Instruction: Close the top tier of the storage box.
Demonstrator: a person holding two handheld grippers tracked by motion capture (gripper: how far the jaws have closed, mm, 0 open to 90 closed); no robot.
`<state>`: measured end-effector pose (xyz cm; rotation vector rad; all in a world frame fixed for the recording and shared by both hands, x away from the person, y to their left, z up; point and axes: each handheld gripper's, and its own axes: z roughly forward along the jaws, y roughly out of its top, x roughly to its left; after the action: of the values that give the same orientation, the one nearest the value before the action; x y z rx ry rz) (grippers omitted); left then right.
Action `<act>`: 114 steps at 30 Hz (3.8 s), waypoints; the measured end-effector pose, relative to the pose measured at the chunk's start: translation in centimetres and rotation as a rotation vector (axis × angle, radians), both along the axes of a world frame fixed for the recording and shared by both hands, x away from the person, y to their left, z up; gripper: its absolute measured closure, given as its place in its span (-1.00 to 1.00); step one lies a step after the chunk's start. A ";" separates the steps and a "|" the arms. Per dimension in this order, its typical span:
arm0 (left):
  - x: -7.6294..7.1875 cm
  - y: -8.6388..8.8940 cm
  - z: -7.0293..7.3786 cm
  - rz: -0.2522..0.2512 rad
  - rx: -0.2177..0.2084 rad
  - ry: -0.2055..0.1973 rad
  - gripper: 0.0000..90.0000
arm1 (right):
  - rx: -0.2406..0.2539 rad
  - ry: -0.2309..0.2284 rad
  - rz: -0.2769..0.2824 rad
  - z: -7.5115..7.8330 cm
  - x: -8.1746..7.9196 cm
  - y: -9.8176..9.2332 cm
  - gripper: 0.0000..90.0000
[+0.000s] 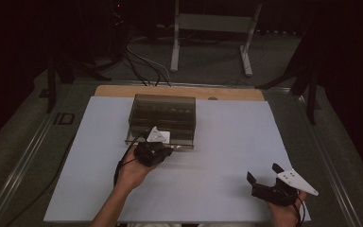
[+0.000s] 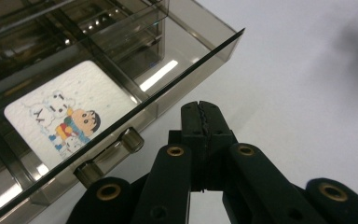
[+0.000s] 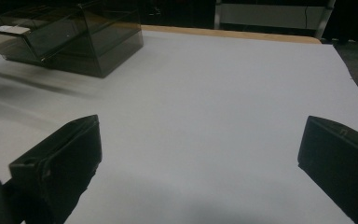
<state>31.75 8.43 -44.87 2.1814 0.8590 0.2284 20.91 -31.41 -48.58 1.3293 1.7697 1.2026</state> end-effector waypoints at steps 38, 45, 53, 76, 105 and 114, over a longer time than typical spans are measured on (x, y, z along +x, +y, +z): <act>1.1 0.4 -2.3 0.059 0.025 0.052 1.00 | -0.003 0.006 0.005 -0.1 0.0 0.0 -1.00; 1.2 0.3 -2.3 0.059 0.022 0.054 1.00 | -0.002 0.009 0.004 -0.1 0.1 0.0 -1.00; 1.1 0.4 -2.3 0.060 0.024 0.050 1.00 | -0.002 0.009 0.002 -0.1 0.1 0.0 -1.00; 1.8 -0.2 -2.3 0.078 0.015 0.047 1.00 | -0.004 0.010 -0.001 -0.1 0.0 0.0 -1.00; 2.7 -0.1 -2.0 0.124 0.018 0.032 1.00 | -0.004 0.012 -0.002 -0.1 0.1 0.0 -1.00; 2.9 -0.3 -1.9 0.134 0.009 0.027 1.00 | -0.003 0.011 -0.004 -0.1 0.1 0.0 -1.00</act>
<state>34.68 8.14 -46.79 2.1413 1.0228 0.2699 20.97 -31.44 -48.65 1.3399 1.7756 1.1922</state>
